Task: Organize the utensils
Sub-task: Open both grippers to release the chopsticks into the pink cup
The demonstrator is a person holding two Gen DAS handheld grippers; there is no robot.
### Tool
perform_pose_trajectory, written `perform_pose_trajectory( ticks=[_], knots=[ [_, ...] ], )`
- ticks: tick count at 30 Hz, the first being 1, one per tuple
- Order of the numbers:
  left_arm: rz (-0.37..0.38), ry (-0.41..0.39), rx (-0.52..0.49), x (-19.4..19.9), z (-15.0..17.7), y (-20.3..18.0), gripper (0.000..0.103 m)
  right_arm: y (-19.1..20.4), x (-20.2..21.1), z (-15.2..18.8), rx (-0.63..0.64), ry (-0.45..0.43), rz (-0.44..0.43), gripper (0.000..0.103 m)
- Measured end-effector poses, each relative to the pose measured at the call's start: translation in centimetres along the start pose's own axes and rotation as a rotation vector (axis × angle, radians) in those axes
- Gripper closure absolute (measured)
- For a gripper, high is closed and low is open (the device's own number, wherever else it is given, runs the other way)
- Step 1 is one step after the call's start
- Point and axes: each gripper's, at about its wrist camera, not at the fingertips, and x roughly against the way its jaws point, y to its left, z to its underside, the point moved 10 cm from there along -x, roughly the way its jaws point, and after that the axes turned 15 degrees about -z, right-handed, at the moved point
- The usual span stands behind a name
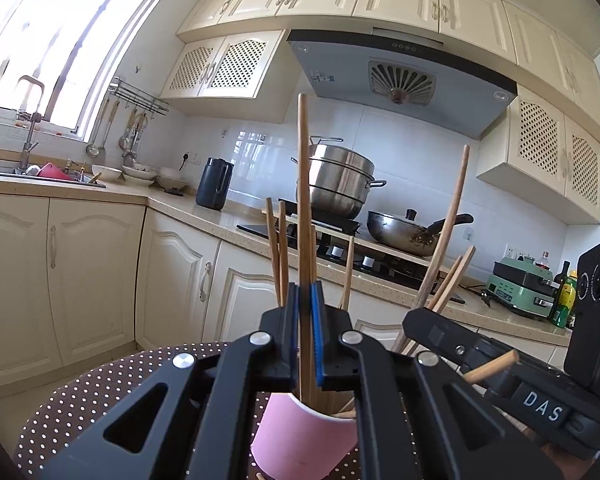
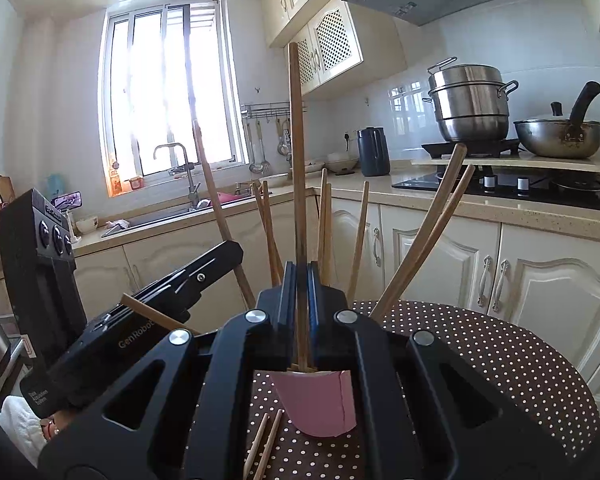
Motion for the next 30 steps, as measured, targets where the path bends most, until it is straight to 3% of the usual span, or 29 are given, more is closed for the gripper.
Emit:
perform_pose_trajectory(
  ticks=[9,10,11,12,16,21,25,30],
  knots=[
    [-0.010,0.032,-0.069,-0.5,1.5,-0.8,0.095,-0.2,-0.1,0.7,-0.011,0.003,-0.001,0.097],
    [-0.012,0.039,-0.073,-0.6,1.6,-0.8,0.091,-0.2,-0.2,0.8,-0.010,0.005,0.001,0.097],
    [-0.021,0.040,-0.077,-0.6,1.6,-0.8,0.077,-0.3,-0.2,0.9,-0.011,0.007,0.002,0.097],
    [-0.032,0.031,-0.079,-0.6,1.5,-1.0,0.069,-0.3,-0.3,1.1,-0.013,0.010,0.003,0.097],
    [-0.044,0.016,-0.087,-0.3,1.0,-0.8,0.068,-0.5,-0.4,1.4,-0.019,0.018,0.003,0.096],
    [-0.065,0.026,-0.087,-0.2,0.7,-0.6,0.055,-0.5,-0.4,1.5,-0.018,0.022,0.006,0.096],
    [-0.135,0.034,-0.094,-0.3,0.2,0.1,0.050,-0.6,-0.4,1.8,-0.026,0.028,0.010,0.096],
    [-0.165,0.036,-0.098,0.3,-0.4,1.0,0.045,-0.5,-0.5,1.9,-0.039,0.032,0.011,0.096]
  ],
)
